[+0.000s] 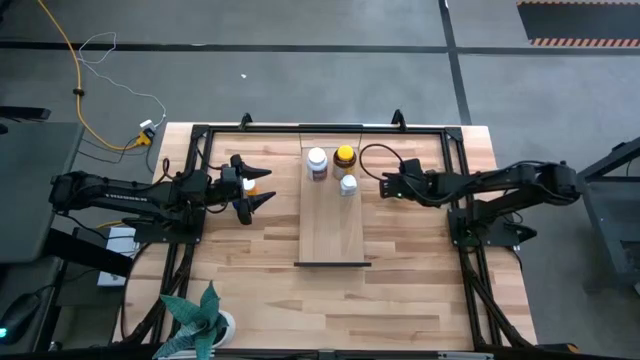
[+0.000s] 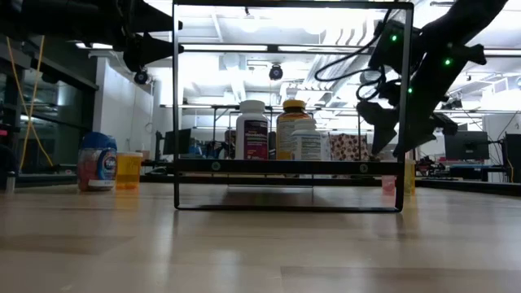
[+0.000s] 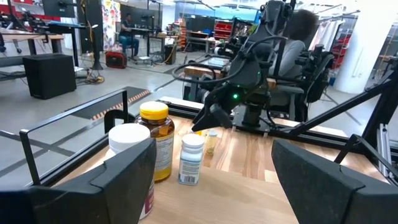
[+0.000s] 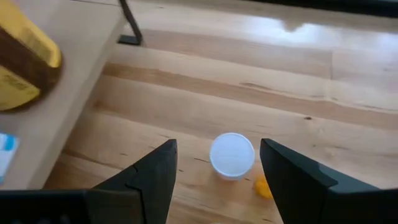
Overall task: Pick and place medicine bottles onto shelf by color
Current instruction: Put the pink pill bottle on the shelf
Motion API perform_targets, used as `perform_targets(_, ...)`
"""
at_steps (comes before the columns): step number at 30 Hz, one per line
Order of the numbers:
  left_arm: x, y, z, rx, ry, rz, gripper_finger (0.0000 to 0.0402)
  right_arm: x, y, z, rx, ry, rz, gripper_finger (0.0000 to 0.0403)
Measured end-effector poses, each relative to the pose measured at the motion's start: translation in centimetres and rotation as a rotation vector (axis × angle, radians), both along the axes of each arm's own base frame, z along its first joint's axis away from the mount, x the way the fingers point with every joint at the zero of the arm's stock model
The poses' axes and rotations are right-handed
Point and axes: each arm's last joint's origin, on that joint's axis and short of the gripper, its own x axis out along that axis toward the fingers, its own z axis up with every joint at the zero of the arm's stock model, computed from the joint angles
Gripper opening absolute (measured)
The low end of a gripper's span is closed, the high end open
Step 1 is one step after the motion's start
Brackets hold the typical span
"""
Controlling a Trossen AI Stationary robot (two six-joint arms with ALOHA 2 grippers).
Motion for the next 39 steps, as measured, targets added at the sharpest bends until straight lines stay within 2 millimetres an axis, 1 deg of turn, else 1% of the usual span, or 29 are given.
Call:
perform_targets(14,0.0,0.0,0.0,-0.001,0.0,0.0,0.031,0.1,-0.1,-0.3,0.036,-0.001,0.007,0.0222)
perform_targets(27,0.0,0.0,0.0,-0.001,0.0,0.0,0.031,0.1,-0.2,-0.3,0.017,-0.012,-0.024,0.0222)
perform_targets(30,0.0,0.0,0.0,-0.001,0.0,0.0,0.031,0.2,-0.4,-0.6,0.022,0.002,-0.04,0.0222)
perform_targets(35,0.0,0.0,0.0,-0.001,0.0,0.0,0.031,0.5,-1.0,-1.8,0.037,0.053,-0.062,0.0222)
perform_targets(39,0.0,0.0,0.0,0.0,0.0,0.0,0.031,0.8,-1.3,-2.0,0.028,0.047,-0.057,0.0222)
